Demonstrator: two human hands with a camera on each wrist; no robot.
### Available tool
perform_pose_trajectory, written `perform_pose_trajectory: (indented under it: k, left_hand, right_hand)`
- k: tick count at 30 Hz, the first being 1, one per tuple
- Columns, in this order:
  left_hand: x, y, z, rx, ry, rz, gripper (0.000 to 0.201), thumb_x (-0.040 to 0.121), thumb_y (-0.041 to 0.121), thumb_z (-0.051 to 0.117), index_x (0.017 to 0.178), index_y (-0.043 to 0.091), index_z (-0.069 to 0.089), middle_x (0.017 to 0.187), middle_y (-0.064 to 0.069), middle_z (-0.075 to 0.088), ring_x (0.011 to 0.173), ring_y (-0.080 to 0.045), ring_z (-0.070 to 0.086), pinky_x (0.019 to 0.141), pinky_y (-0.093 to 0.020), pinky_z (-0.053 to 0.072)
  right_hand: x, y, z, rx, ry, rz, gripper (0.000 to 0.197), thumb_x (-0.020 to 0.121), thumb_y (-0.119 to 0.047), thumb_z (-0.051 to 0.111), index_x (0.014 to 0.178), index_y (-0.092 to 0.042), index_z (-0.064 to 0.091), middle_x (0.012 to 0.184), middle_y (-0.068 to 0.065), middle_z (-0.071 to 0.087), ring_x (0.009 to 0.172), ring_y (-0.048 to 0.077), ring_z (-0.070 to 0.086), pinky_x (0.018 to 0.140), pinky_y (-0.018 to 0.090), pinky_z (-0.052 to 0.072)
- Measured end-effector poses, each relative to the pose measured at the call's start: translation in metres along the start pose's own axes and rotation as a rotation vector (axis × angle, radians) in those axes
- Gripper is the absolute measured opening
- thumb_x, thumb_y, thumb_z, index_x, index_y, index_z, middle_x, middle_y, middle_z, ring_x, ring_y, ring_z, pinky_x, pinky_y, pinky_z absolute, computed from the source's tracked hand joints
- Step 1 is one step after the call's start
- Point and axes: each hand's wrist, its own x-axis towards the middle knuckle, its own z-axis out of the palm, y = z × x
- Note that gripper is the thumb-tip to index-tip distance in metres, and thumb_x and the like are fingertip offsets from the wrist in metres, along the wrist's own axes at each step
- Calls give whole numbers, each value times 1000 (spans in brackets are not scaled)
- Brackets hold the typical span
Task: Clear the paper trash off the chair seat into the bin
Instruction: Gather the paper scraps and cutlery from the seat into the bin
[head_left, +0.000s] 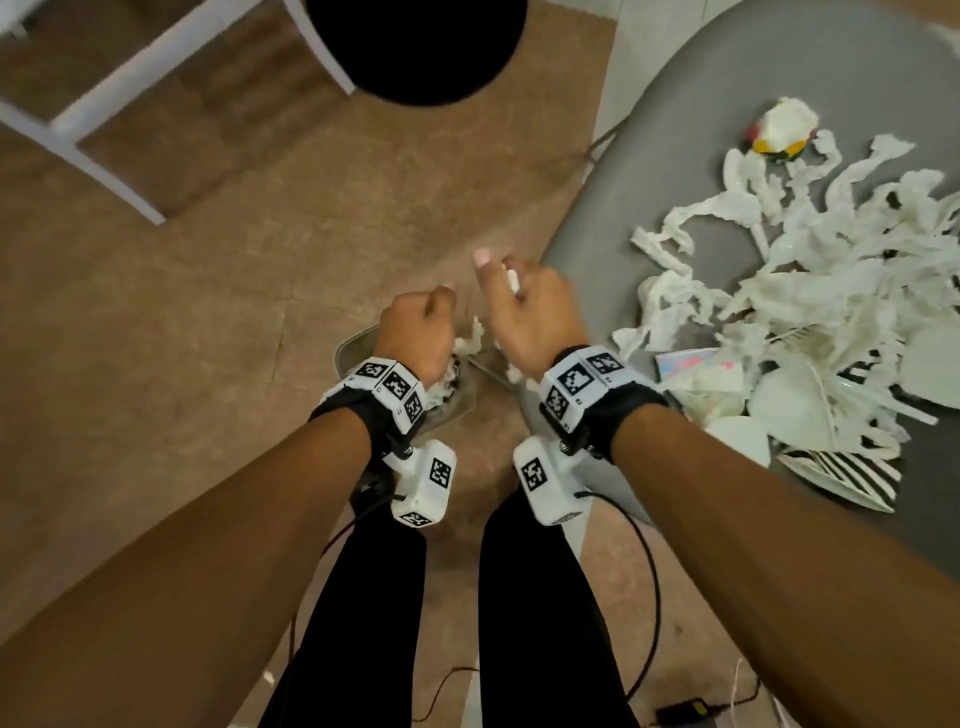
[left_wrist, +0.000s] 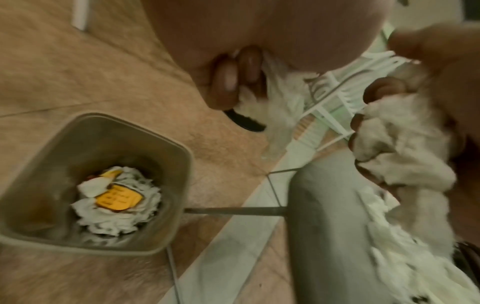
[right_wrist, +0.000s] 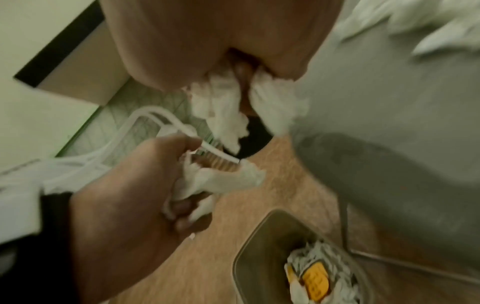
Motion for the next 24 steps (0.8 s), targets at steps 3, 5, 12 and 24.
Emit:
perform_pose_trajectory:
  k: [3, 5, 12, 24]
  left_hand:
    - [11, -54, -26, -32, -79, -97, 31, 89, 34, 35, 69, 19, 53, 84, -5, 63, 79, -27, 56, 75, -37, 44]
    - [21, -88, -37, -42, -150, -185, 20, 91, 31, 38, 78, 22, 50, 93, -9, 60, 84, -26, 54, 76, -36, 42]
    - [42, -168, -33, -67, -293, -323, 14, 81, 19, 53, 94, 26, 53, 109, -17, 64, 101, -35, 63, 89, -48, 53]
    - [42, -138, -42, 2, -298, -269, 41, 89, 24, 57, 129, 18, 59, 126, -4, 65, 117, -22, 60, 104, -37, 47]
  right_hand:
    - [-4, -9, 59, 12, -217, 107, 30, 95, -46, 46, 90, -18, 53, 86, 7, 66, 83, 29, 61, 73, 33, 44]
    - [-3, -3, 94, 52, -327, 229, 25, 92, -38, 49, 105, -17, 51, 101, 6, 64, 93, 26, 60, 78, 33, 43]
    - [3, 50, 177, 85, -432, 451, 77, 72, -30, 60, 145, -23, 36, 137, 1, 52, 123, 23, 54, 105, 41, 47]
    - [13, 41, 151, -75, -474, 343, 33, 97, -21, 48, 127, -15, 61, 123, 12, 68, 110, 29, 65, 94, 36, 52]
